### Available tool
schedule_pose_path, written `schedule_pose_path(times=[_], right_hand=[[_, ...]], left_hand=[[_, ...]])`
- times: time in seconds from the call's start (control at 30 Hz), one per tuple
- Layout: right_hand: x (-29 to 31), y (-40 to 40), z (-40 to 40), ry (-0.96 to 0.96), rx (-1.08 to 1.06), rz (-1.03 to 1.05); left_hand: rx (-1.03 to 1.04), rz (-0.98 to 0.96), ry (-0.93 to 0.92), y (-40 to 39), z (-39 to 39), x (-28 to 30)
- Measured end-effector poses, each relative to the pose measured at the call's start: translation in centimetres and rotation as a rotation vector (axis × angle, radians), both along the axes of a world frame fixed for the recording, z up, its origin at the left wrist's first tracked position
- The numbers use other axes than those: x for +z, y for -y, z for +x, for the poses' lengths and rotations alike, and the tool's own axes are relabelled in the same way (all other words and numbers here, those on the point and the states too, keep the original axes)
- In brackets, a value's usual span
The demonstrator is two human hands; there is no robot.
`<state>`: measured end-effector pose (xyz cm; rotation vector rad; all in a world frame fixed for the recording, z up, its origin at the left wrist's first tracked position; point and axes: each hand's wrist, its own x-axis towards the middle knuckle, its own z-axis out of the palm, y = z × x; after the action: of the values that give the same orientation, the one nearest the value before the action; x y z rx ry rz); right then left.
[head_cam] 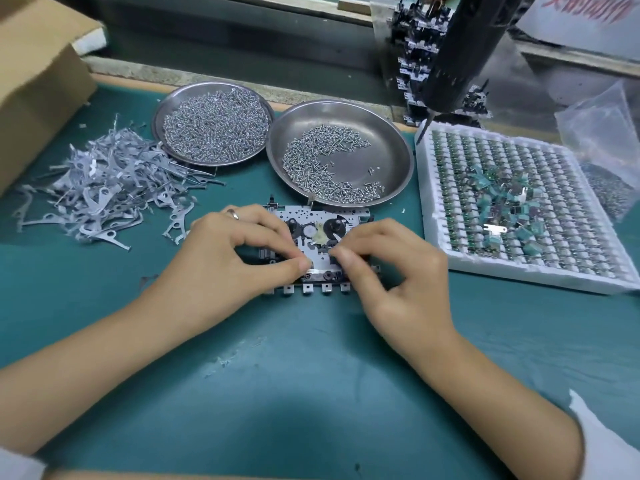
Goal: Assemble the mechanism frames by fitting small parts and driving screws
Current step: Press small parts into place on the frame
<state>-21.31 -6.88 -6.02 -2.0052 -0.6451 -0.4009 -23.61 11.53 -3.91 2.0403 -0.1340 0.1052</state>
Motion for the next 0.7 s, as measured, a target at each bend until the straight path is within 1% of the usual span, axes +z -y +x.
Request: schedule_pose_path(times=[0.07, 0.2, 0.33, 0.47, 0.53, 0.57, 0.6, 0.63, 0.67, 0.7], right_hand=[[0.2, 0.2, 0.2, -0.077, -0.021, 0.093], [0.3, 0.2, 0.3, -0.154, -0.034, 0.170], [0.3, 0.2, 0.4, -0.163, -0.017, 0.191], [0.2, 0.0, 0.5, -0.133, -0.008, 0.185], [0.1, 0.0, 0.5, -0.116, -0.006, 0.186], [0.1, 0.0, 0.6, -0.107, -0.005, 0.188], [0.0, 0.0, 0.5, -0.100, -0.005, 0.191], [0.0, 0.0, 0.5, -0.095, -0.004, 0.193], [0.0, 0.0, 0.5, -0.092, 0.000, 0.197], [0.0, -0.1, 0.5, -0.091, 0.005, 0.201]], left_hand=[[0.005, -0.005, 0.007, 0.1, 0.0, 0.0], [-0.009, 0.005, 0.022, -0.1, 0.0, -0.1], [-0.038, 0.059, 0.038, -0.5, 0.3, 0.1], [-0.060, 0.109, 0.060, -0.8, 0.5, 0.5], [0.005, 0.060, 0.117, -1.0, 0.9, 0.6], [0.074, 0.060, 0.178, -1.3, 1.4, 0.8], [0.164, 0.110, 0.250, -1.9, 2.2, 0.9], [0.256, 0.203, 0.311, -2.6, 3.1, 1.1], [0.329, 0.327, 0.335, -3.5, 4.1, 1.2], [0.371, 0.466, 0.307, -4.3, 5.2, 1.2]])
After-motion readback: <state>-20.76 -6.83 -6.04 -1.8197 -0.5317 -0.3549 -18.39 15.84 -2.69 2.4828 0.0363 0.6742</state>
